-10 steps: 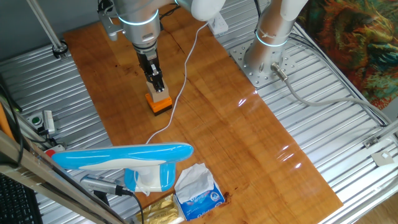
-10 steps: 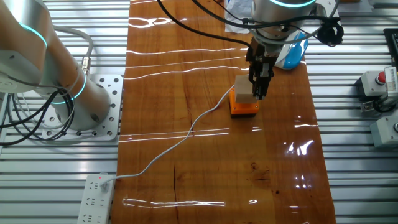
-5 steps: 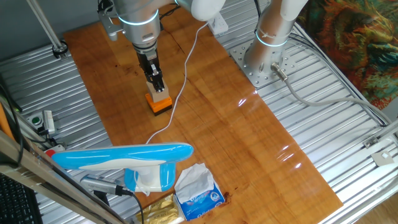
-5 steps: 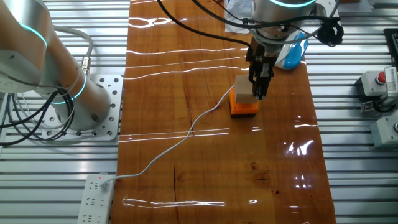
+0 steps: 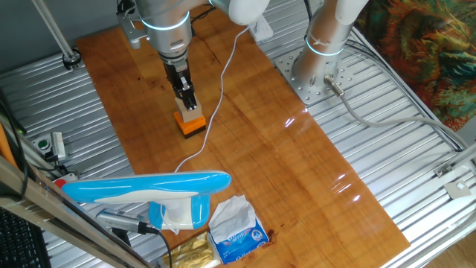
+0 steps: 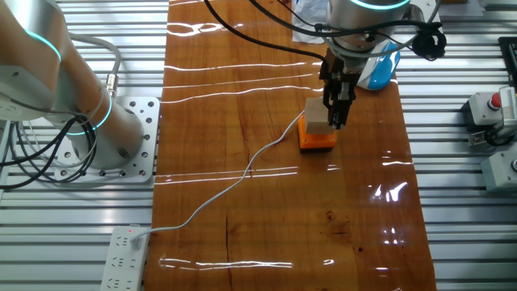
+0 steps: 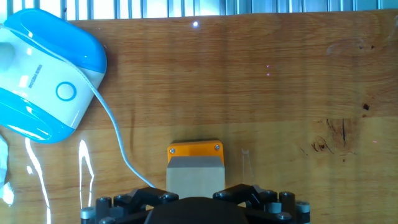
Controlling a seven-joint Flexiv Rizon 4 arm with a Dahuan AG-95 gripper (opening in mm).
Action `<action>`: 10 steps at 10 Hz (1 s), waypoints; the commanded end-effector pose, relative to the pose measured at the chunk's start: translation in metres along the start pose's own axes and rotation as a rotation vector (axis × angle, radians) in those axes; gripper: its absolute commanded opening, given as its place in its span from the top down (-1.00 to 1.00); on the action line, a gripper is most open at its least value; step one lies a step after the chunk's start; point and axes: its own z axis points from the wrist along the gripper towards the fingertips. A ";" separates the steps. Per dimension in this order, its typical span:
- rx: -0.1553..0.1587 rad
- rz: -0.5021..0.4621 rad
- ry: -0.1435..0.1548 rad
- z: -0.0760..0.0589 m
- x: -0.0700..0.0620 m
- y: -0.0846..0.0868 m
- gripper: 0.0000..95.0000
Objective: Turn on the desk lamp by pressing the button
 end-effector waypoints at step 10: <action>0.022 -0.015 -0.021 -0.001 0.000 0.000 1.00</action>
